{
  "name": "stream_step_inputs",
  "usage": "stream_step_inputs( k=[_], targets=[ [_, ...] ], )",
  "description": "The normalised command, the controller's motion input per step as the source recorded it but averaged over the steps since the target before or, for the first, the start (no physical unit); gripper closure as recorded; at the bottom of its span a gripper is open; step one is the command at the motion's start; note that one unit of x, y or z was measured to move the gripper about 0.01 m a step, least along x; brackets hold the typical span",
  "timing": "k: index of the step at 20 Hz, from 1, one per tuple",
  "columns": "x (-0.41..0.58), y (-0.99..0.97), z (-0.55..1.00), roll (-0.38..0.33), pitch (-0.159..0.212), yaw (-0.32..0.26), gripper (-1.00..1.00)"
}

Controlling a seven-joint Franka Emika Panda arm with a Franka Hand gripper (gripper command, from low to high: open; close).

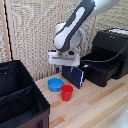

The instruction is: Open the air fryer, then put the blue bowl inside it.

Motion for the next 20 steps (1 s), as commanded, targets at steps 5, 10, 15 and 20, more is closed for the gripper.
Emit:
stream_step_inputs(
  k=[5, 10, 15, 20],
  targets=[
    [-0.126, -0.01, -0.25, -0.038, 0.067, 0.085, -1.00],
    [0.000, -0.06, -0.41, -0.025, 0.040, 0.119, -1.00],
    [0.109, -0.10, -0.43, -0.009, -0.003, 0.152, -1.00],
    [0.165, -0.10, -0.38, 0.071, -0.077, 0.157, -1.00]
  ],
)
